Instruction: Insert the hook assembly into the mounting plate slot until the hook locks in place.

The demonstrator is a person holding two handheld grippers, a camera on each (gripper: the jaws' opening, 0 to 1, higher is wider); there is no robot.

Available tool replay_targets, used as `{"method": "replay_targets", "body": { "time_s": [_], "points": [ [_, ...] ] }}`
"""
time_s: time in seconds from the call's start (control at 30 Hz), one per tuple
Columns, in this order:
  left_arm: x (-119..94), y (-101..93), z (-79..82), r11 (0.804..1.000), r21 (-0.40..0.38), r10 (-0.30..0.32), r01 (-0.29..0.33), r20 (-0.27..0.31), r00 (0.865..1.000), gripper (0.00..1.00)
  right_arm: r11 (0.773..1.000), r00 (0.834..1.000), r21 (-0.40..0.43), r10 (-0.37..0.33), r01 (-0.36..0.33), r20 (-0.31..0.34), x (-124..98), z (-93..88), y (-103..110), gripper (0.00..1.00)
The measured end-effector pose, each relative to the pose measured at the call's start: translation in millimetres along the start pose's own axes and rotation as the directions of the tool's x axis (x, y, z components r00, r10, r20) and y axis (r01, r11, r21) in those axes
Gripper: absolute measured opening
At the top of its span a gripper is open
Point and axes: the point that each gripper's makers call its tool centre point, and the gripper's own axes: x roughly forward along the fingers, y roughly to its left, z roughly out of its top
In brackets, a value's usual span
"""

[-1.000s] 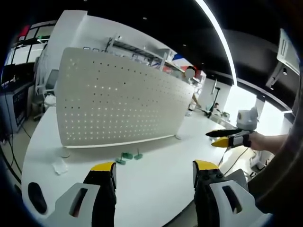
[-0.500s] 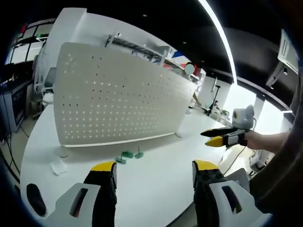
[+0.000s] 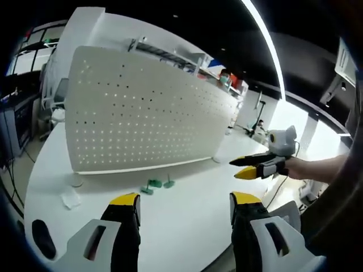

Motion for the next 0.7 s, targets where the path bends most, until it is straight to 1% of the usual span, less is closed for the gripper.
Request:
{"method": "replay_targets", "body": {
  "time_s": [0.37,0.7],
  "points": [
    [5.4,6.5,-1.0,1.000,-0.008,0.004,-0.004,-0.012,1.000,0.65,0.999,0.999,-0.007,0.035,-0.035,-0.025,28.7,-1.1,-3.4,0.58],
    [11.5,13.7,1.2,1.000,-0.023,0.012,-0.012,-0.006,1.000,0.65,0.997,0.996,-0.022,0.074,-0.075,-0.050,54.9,-2.3,-0.5,0.57]
  ]
}}
